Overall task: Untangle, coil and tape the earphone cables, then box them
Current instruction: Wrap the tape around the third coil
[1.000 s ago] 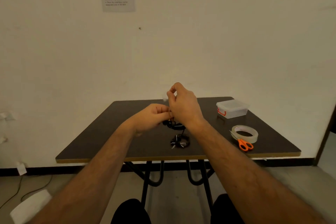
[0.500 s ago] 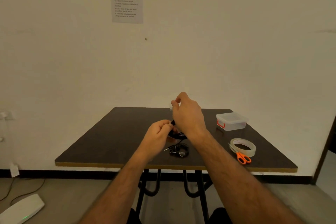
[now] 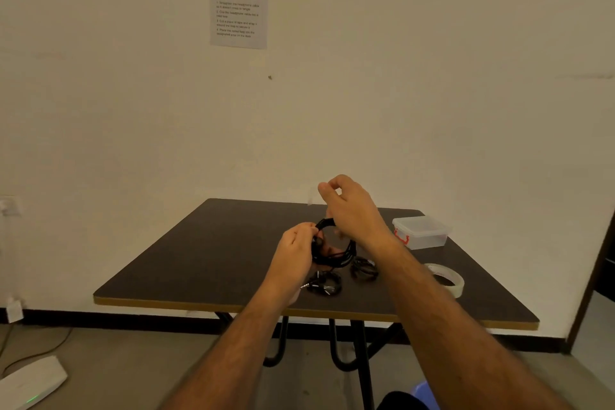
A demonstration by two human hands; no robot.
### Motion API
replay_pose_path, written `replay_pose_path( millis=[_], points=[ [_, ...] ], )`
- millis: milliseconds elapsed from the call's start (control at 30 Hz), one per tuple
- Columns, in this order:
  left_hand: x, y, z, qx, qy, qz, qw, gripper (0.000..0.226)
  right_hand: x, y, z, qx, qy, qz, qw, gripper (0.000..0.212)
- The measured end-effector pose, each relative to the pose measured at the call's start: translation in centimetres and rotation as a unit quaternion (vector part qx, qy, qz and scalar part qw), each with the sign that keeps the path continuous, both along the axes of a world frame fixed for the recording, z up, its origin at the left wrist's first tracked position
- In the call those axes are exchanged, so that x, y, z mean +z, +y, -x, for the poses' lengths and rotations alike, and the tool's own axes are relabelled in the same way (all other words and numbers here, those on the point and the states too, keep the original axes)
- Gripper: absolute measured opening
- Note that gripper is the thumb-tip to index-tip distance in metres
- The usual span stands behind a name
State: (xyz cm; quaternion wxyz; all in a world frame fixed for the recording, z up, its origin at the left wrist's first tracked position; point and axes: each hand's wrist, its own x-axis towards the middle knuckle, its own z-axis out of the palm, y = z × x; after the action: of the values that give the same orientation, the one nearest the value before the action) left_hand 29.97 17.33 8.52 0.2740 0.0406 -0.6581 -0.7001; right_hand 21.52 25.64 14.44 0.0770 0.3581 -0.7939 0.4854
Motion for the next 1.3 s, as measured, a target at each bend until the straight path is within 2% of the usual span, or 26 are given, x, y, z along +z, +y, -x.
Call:
replay_pose_path(
  millis=[67,200,267,433,767,933,1100,1300],
  points=[
    [0.2,-0.1,-0.2,-0.004,-0.016,0.003,1.000,0.032,0.4,0.7,0.3,0.028,-0.014,-0.009,0.999,0.028],
    [1.0,-0.3,-0.5,-0.007,-0.048,-0.004,0.999,0.030,2.2,2.6,1.1,0.050,0.051,-0.007,0.997,0.016],
    [1.3,-0.5,-0.5,-0.007,-0.066,0.000,0.998,0.030,3.6,3.8,1.2,0.082,0.102,-0.052,0.990,0.010],
    [1.9,-0.5,-0.5,-0.015,-0.095,0.036,0.995,0.029,5.6,5.4,-0.2,0.152,0.166,-0.206,0.952,0.014],
    [2.6,0.1,-0.5,-0.012,-0.111,0.087,0.990,0.030,4.9,4.5,-0.7,0.132,0.227,-0.335,0.905,0.014],
    [2.7,0.2,-0.5,-0.005,-0.120,0.108,0.987,0.031,4.2,4.2,-0.6,0.088,0.279,-0.363,0.885,0.019],
    [3.0,0.3,-0.6,-0.012,-0.123,0.105,0.987,0.032,3.3,4.1,-0.5,0.063,0.360,-0.341,0.866,0.021],
    [3.5,0.2,-0.9,-0.050,-0.142,0.075,0.986,0.029,2.7,4.2,-0.5,0.064,0.376,-0.312,0.870,0.016]
  ],
)
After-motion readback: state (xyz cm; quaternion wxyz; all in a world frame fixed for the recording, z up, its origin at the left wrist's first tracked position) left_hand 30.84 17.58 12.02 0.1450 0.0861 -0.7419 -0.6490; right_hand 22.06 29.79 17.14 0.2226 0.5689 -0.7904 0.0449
